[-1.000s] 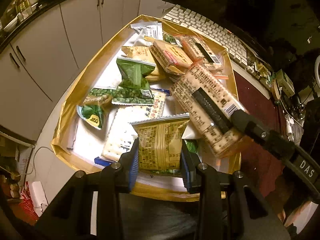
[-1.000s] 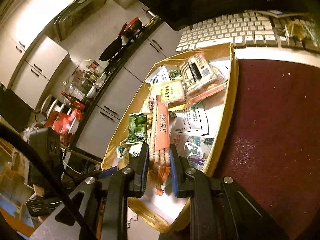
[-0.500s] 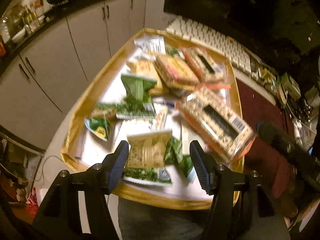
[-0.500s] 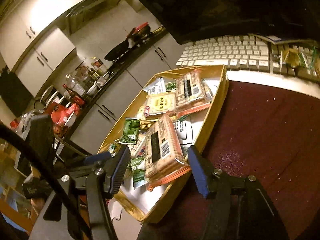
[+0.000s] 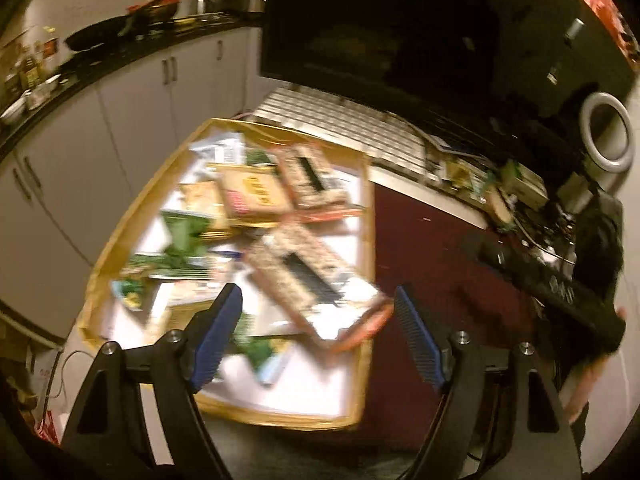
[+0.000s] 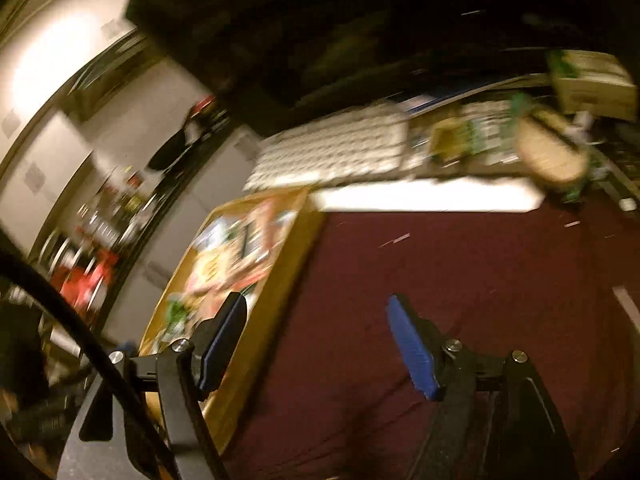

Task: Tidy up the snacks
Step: 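Grasp the round cracker pack in clear wrap with the right tool while the left tool grasps a tan bag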

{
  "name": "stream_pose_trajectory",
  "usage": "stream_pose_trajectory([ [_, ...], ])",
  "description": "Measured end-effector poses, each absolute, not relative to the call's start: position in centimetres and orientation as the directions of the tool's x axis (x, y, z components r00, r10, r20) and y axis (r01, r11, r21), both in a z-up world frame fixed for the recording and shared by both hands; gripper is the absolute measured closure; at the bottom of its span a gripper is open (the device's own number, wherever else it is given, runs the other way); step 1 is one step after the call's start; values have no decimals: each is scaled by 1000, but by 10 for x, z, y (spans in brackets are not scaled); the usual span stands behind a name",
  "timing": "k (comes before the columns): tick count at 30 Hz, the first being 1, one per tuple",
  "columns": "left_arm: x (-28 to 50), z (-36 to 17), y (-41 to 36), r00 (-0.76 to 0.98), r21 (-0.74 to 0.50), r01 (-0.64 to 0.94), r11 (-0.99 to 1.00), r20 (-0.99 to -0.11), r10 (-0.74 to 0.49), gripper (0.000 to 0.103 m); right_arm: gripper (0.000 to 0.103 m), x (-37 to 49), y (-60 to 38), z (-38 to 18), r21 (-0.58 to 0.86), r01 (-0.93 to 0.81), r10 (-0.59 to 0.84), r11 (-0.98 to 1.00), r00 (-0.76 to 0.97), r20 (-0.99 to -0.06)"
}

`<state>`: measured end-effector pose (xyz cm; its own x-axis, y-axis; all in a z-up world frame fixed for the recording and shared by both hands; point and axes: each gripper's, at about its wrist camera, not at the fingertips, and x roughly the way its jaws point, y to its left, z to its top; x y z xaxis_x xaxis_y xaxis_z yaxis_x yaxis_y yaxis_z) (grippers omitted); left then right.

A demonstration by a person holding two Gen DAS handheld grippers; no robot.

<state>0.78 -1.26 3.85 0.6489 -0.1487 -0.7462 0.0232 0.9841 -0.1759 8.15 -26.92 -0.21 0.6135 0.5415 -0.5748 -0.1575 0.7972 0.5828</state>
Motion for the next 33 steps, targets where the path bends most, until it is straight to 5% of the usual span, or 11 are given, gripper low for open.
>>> stream_pose_trajectory([
  [12, 57, 26, -92, 570, -258, 165, 952, -763, -306, 24, 29, 133, -389, -24, 611, 308, 244, 729, 717, -653],
  [26, 66, 10, -99, 543, -307, 168, 937, -764, -348, 24, 22, 200, -383, -32, 419, 470, 34, 777, 634, -772],
  [33, 65, 11, -99, 542, -322, 165, 932, -760, -359, 24, 19, 209, -383, -45, 417, 462, 53, 783, 617, -785],
])
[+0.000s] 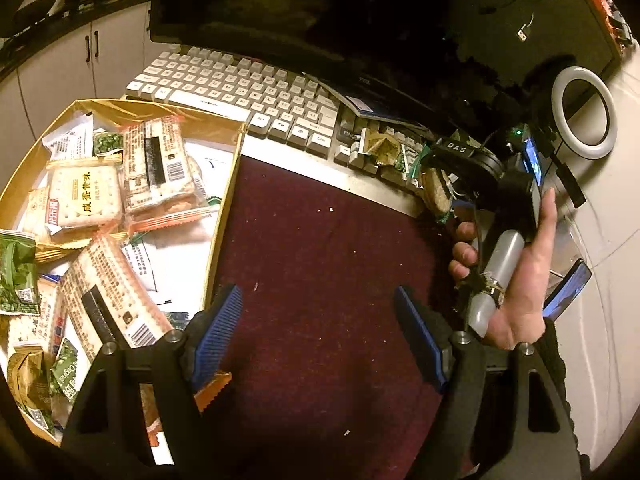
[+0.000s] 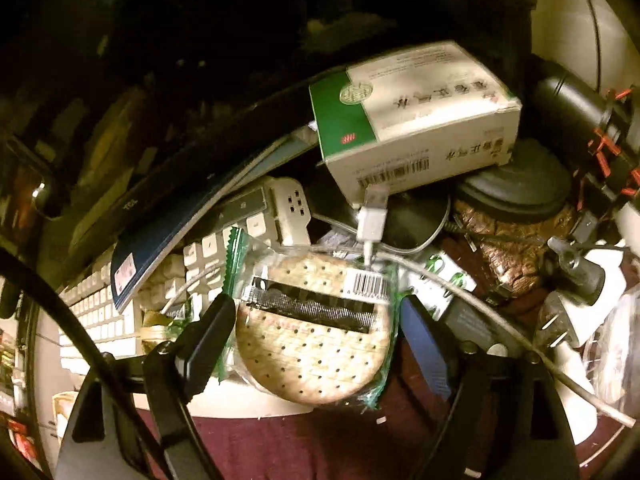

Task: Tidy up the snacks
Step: 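Grasp the round cracker pack in clear wrap with the right tool while the left tool grasps a tan bag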

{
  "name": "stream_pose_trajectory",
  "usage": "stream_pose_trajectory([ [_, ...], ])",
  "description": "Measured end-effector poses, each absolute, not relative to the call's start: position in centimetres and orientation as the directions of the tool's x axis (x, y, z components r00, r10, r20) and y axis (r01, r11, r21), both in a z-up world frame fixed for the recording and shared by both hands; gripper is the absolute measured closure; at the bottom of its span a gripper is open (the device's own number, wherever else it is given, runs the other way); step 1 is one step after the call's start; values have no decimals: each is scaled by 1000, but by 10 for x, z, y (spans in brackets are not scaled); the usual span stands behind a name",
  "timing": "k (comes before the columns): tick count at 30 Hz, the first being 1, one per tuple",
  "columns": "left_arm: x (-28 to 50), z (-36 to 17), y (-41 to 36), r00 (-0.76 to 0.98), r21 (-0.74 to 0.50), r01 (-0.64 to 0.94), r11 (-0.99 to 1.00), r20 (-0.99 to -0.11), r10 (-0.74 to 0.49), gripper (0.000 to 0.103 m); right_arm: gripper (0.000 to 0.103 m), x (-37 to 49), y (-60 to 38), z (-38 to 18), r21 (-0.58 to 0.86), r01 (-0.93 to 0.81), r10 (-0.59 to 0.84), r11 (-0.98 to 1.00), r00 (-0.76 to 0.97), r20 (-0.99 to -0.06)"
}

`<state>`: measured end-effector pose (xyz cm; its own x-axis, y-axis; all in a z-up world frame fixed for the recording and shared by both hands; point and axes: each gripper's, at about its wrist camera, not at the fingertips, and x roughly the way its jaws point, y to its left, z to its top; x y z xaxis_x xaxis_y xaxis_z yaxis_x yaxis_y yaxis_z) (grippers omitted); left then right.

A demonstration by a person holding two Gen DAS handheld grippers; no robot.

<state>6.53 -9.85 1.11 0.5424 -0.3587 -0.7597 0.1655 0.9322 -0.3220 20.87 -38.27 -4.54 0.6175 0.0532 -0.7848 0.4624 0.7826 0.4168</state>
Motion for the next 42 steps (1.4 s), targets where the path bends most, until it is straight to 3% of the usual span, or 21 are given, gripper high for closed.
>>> stream_pose_trajectory([
  [4, 61, 14, -101, 548, -308, 174, 935, -759, -352, 24, 27, 192, -388, -49, 469, 454, 101, 758, 628, -771],
  [13, 77, 20, -129, 522, -270, 201, 942, -784, -336, 24, 27, 140, -375, -41, 513, 349, 164, 785, 681, -714],
  [29, 209, 8, -228, 439, -151, 240, 959, -864, -246, 24, 27, 142, -382, -56, 577, 356, 191, 735, 708, -680],
  [37, 251, -10, -267, 446, -22, 267, 963, -883, -144, 25, 27, 129, -390, -55, 591, 352, 203, 726, 711, -673],
  [39, 253, -15, -270, 427, 1, 267, 964, -897, -118, 44, 27, 128, -390, -55, 594, 352, 206, 723, 712, -672],
  [42, 252, -20, -269, 420, -21, 260, 965, -898, -133, 59, 27, 127, -391, -55, 596, 351, 207, 722, 713, -670],
])
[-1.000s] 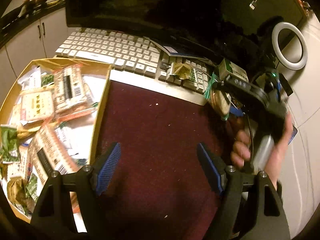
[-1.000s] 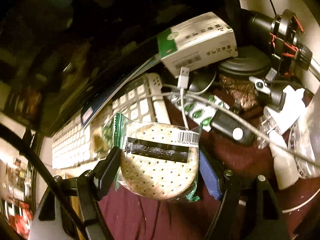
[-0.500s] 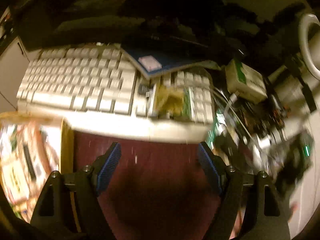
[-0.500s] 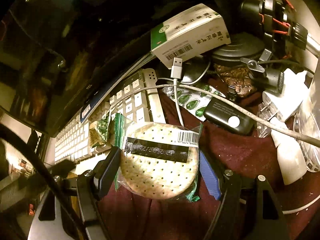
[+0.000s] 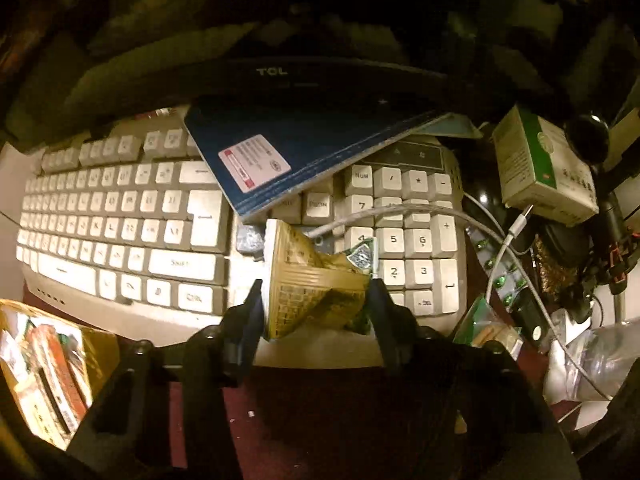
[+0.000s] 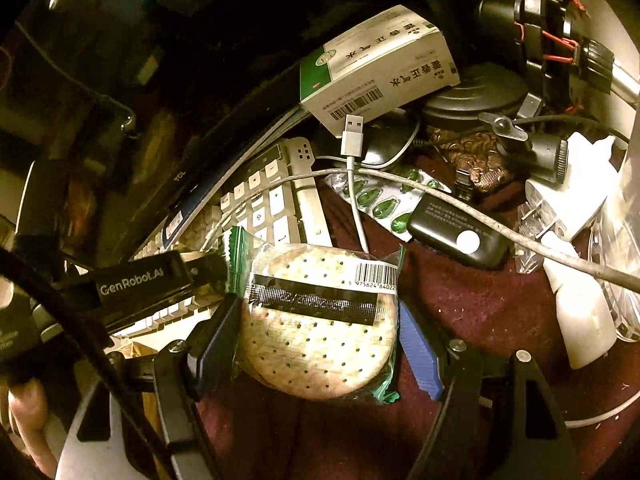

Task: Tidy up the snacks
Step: 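Grasp the round cracker pack in clear wrap with the right tool while the left tool grasps a tan bag, then carry the round cracker pack and tan bag into the tray and release both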

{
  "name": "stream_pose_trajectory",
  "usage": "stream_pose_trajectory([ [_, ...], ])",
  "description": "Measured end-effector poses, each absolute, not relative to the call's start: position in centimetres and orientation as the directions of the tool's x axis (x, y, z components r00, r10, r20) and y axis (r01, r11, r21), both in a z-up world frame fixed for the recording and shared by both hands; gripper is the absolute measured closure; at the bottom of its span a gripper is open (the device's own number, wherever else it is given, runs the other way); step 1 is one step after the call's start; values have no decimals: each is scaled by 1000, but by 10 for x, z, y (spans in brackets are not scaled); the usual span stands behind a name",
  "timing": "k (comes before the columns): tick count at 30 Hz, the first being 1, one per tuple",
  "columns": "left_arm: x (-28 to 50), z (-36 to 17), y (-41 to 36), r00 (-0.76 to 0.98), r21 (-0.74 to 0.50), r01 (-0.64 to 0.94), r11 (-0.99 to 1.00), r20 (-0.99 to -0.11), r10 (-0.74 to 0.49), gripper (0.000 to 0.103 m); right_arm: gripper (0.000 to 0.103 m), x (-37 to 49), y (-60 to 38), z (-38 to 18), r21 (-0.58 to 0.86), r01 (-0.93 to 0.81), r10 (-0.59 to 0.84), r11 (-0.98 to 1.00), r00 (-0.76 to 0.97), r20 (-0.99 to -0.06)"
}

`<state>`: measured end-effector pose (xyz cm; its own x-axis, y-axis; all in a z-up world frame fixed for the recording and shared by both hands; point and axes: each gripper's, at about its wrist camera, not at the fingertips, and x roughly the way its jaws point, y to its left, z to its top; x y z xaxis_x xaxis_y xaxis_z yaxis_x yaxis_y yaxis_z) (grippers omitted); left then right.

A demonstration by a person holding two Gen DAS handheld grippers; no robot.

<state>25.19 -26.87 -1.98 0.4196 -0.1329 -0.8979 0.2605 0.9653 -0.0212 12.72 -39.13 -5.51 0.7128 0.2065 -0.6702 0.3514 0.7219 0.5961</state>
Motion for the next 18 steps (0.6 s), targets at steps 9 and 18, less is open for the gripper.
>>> stream_pose_trajectory([
  [9, 216, 1, -227, 422, -100, 252, 963, -884, -202, 65, 27, 120, -384, -42, 590, 293, 200, 753, 751, -629],
  [18, 141, 34, -126, 456, -275, 182, 944, -827, -328, 65, 27, 121, -343, -32, 614, 46, 389, 788, 737, -553],
])
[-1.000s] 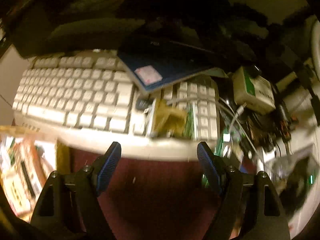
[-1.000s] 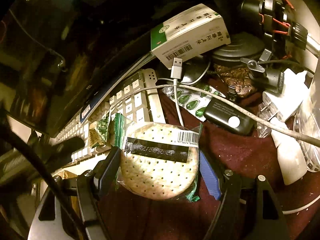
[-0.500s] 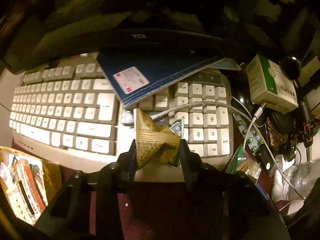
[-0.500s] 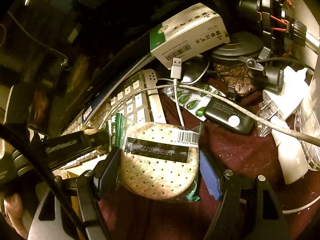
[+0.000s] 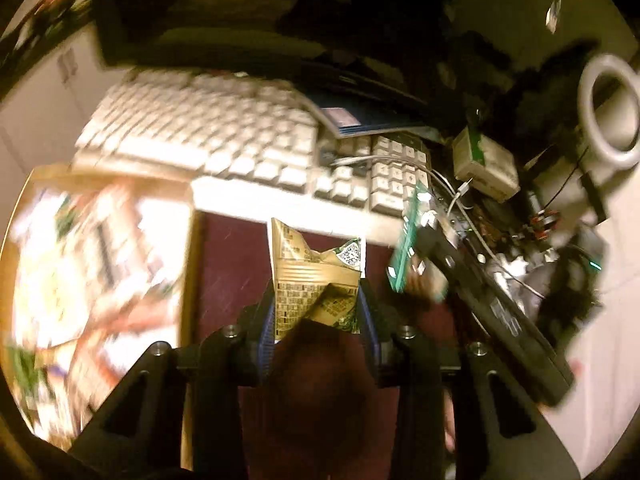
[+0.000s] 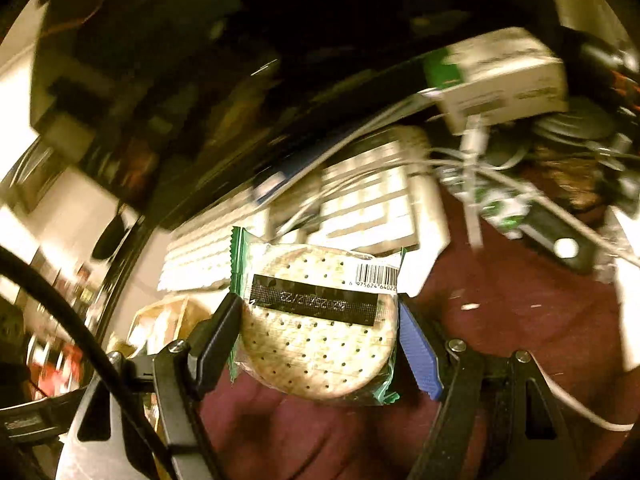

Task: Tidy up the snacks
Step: 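Carry the round cracker pack and tan bag into the tray and release both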

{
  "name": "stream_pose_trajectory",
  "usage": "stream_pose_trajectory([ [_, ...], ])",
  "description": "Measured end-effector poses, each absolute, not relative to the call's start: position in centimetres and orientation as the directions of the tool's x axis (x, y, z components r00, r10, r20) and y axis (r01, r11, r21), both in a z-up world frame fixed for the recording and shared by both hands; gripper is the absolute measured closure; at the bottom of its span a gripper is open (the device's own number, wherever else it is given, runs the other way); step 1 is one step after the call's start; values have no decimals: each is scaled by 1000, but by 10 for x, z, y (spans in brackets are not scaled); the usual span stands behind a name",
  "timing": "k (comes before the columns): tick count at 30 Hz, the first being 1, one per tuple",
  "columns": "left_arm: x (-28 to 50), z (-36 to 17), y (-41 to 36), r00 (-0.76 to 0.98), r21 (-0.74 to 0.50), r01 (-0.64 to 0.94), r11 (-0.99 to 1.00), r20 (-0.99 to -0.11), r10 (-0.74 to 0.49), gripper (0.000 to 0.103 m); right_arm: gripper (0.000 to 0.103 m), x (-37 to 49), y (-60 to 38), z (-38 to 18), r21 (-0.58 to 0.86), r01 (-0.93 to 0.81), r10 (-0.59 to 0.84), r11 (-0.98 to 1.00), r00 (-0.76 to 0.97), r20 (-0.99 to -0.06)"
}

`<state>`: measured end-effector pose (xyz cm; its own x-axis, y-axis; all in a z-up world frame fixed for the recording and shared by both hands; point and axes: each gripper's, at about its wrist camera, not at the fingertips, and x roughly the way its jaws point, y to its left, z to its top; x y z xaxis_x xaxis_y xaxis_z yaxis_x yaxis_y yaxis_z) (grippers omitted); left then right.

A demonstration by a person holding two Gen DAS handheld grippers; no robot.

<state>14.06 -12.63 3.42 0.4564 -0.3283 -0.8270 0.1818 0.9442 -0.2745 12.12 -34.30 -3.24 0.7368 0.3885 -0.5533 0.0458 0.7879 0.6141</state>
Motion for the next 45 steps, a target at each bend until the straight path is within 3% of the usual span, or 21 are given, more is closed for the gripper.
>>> stream_pose_trajectory([
  [4, 93, 34, -53, 502, -350, 71, 934, -796, -337, 65, 27, 121, -313, -25, 582, -78, 457, 809, 706, -541],
  [13, 46, 15, 55, 523, -347, -151, 926, -823, -224, 64, 27, 119, -276, -31, 512, -196, 504, 836, 644, -576],
  [24, 39, 2, 80, 525, -353, -143, 924, -819, -231, 64, 27, 105, -191, 29, 414, -371, 555, 831, 602, -575],
  [32, 29, -5, 110, 534, -382, -169, 909, -810, -241, 64, 27, 80, -128, 12, 160, -357, 373, 920, 672, -640],
  [37, 29, -9, 112, 530, -398, -155, 904, -806, -264, 64, 27, 53, -102, 18, 50, -449, 373, 892, 669, -642],
  [45, 30, -7, 100, 536, -356, -97, 930, -806, -253, 64, 27, 96, -93, 46, 119, -453, 426, 883, 672, -606],
])
